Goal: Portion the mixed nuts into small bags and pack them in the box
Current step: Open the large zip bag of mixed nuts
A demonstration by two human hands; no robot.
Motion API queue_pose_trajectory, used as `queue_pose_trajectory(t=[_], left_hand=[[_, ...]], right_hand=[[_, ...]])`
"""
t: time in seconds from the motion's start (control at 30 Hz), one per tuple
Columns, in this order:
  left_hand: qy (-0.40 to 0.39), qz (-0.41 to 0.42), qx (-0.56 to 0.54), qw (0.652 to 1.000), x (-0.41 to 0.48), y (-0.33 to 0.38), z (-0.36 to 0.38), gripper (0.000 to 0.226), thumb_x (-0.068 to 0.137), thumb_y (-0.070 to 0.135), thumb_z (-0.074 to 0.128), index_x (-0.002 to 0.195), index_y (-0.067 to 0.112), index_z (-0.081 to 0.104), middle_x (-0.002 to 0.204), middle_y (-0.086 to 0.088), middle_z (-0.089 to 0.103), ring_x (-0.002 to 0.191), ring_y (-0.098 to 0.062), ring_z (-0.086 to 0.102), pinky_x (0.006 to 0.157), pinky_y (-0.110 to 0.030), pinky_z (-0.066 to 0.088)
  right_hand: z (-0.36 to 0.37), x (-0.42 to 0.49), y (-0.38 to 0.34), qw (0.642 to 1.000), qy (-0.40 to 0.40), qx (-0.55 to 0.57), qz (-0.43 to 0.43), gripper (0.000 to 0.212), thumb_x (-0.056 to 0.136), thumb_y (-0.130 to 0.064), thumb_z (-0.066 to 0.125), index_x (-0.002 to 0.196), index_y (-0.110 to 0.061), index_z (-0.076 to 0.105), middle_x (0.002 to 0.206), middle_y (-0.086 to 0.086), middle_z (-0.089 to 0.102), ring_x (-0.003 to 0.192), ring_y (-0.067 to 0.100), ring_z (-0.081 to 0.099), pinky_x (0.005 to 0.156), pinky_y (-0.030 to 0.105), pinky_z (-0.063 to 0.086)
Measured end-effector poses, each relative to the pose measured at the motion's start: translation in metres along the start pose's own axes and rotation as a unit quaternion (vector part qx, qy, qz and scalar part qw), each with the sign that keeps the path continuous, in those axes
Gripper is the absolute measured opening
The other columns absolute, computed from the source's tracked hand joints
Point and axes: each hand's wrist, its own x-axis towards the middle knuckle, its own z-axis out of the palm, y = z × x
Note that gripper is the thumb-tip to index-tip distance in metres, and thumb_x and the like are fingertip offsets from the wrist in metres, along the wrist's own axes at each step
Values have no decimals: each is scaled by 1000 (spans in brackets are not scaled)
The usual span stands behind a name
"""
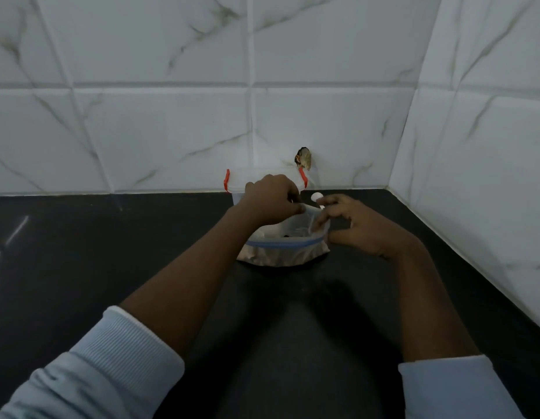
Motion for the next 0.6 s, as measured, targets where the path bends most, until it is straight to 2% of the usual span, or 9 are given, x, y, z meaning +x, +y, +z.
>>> queue_pose_trajectory(t=[0.03, 0.1, 0.17, 0.27, 0.33, 0.43, 0.53, 0.6], left_hand=[[-5, -2, -31, 1000, -4, -5, -2, 41, 90, 55, 70, 119, 27, 70, 106, 7, 71, 100, -14, 63, 97, -49, 51], [30, -16, -97, 995, -17, -15, -8, 46, 91, 55, 68, 126, 25, 68, 111, 5, 71, 101, -12, 64, 92, -40, 54], [120, -58, -141, 981, -35, -31, -7, 37, 96, 52, 63, 112, 20, 72, 101, 5, 72, 91, -10, 66, 82, -34, 56], [222, -157, -222, 936, -67, -54, 13, 43, 98, 47, 60, 83, 8, 69, 74, -7, 69, 70, -22, 65, 70, -41, 55], [213, -197, -325, 900, -81, -60, 23, 49, 97, 47, 62, 81, 1, 69, 76, -15, 70, 62, -24, 62, 61, -44, 53], [176, -228, -461, 839, -85, -56, 22, 43, 96, 43, 67, 90, 1, 73, 78, -16, 70, 60, -20, 61, 58, -35, 53], [148, -244, -476, 832, -82, -56, 20, 38, 91, 33, 76, 97, -5, 69, 81, -18, 69, 64, -21, 63, 62, -34, 57], [118, -252, -488, 827, -83, -56, 20, 29, 91, 21, 78, 97, -5, 69, 81, -18, 68, 65, -19, 63, 60, -28, 58]], right_hand=[[0, 0, -2, 998, 42, 35, 4, 30, 87, -15, 74, 104, -40, 73, 140, -10, 52, 131, 15, 48, 107, 40, 43], [3, 2, -6, 985, 151, 73, 36, 16, 95, -21, 68, 108, -30, 68, 118, -7, 64, 108, 14, 61, 89, 33, 51], [9, 5, -8, 971, 212, 54, 95, 9, 98, -30, 63, 102, -22, 66, 99, -3, 67, 93, 18, 65, 76, 34, 52], [15, 7, -9, 965, 195, 74, 159, 22, 99, -37, 63, 95, -16, 68, 88, 6, 71, 81, 25, 69, 69, 40, 58], [18, 7, -12, 961, 188, 123, 163, 18, 98, -32, 65, 95, -14, 69, 86, 9, 74, 72, 22, 69, 62, 34, 57], [22, 11, -14, 958, 190, 145, 159, 6, 94, -18, 69, 97, -13, 68, 84, 10, 75, 64, 22, 69, 66, 41, 62], [28, 15, -17, 956, 176, 170, 160, 13, 92, -11, 71, 103, -14, 66, 89, 13, 75, 64, 26, 69, 68, 48, 62], [31, 16, -19, 951, 179, 192, 162, 15, 92, -9, 70, 105, -17, 65, 91, 15, 74, 65, 26, 67, 69, 51, 62]])
